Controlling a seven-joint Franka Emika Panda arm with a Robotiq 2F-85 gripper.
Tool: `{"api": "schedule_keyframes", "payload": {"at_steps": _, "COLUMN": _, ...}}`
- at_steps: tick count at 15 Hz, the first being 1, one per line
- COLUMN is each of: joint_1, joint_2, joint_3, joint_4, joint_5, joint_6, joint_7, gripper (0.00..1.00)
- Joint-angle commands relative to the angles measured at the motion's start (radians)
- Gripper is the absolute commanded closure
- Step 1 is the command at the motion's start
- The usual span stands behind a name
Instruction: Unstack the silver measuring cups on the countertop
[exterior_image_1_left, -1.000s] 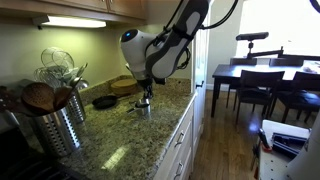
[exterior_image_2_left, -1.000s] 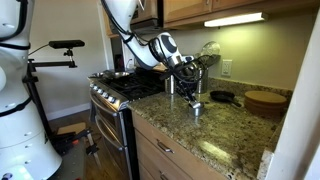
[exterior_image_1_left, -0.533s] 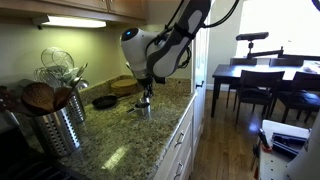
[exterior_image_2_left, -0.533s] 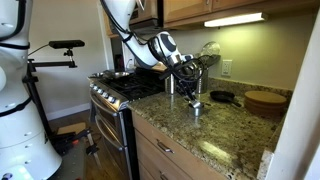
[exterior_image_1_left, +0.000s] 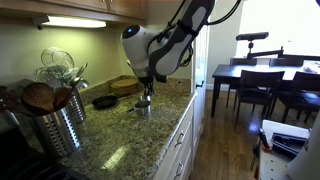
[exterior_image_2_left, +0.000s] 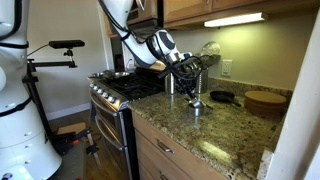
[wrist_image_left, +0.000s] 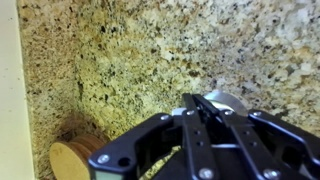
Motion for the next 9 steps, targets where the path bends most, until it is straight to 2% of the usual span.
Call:
{"api": "schedule_keyframes", "payload": {"at_steps": 1, "joint_1": -0.006, "joint_2": -0.065, "joint_3": 0.008, "joint_4": -0.057, "joint_5": -0.045, "joint_6": -0.009, "joint_7": 0.05, "gripper": 0.92}}
{"api": "schedule_keyframes", "payload": {"at_steps": 9, "joint_1": -0.011, "joint_2": -0.063, "joint_3": 0.006, "joint_4": -0.058, "joint_5": -0.084, "joint_6": -0.015, "joint_7": 0.081, "gripper": 0.93}}
